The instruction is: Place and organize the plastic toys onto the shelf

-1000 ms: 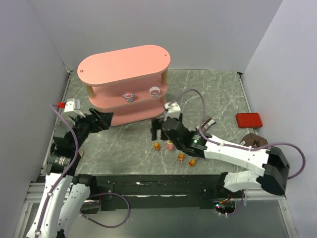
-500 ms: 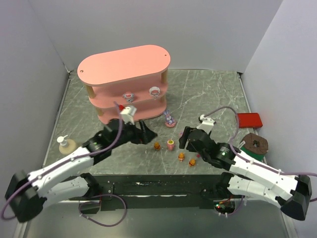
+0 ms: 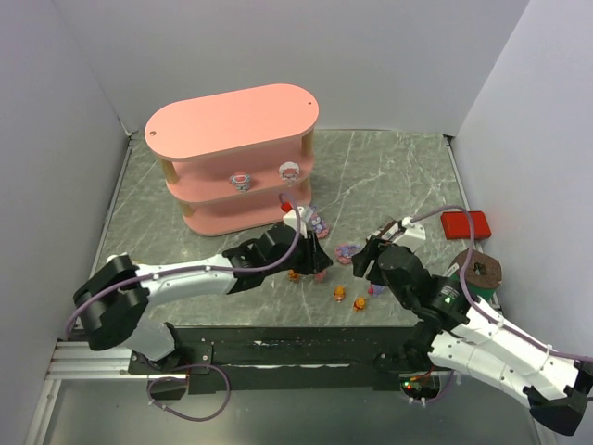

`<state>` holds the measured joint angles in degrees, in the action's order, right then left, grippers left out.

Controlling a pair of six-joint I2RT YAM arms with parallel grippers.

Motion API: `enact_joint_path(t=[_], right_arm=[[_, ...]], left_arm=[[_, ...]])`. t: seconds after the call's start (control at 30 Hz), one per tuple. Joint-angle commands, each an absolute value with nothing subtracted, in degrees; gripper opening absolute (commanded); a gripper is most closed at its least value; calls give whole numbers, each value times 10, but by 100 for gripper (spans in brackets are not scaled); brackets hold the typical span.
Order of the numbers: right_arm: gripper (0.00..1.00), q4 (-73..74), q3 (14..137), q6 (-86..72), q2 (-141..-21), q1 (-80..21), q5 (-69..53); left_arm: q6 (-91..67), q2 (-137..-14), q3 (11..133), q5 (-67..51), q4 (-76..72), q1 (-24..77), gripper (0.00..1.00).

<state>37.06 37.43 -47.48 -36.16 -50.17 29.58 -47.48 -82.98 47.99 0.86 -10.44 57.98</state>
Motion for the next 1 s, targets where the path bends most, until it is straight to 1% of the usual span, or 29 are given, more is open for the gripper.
enact_joint_path(t=[0.0,0.13,0.27,0.47,0.6,0.77,0.97], right_arm=[[74,381,372,-467,-335,-491,316],[74,379,364,-467,-329,-490,312],[74,376,356,-468,-327,-489,310],[74,379,357,-465,-328,-487,313],[74,380,355,-464,-323,-488,316],[74,374,351,-464,-325,-487,314],[74,359,344,-464,-329,-487,304]], left_arm=[[-497,-864,507,-17,-152,598,33],[-502,-902,508,-19,-158,612,26],[-508,-934,490,-3,-186,615,25],[-494,-971,477,32,-212,616,21],[-485,-974,468,64,-209,616,20],[-478,-980,461,72,-195,616,18],[-507,-969,436,118,-177,615,17]])
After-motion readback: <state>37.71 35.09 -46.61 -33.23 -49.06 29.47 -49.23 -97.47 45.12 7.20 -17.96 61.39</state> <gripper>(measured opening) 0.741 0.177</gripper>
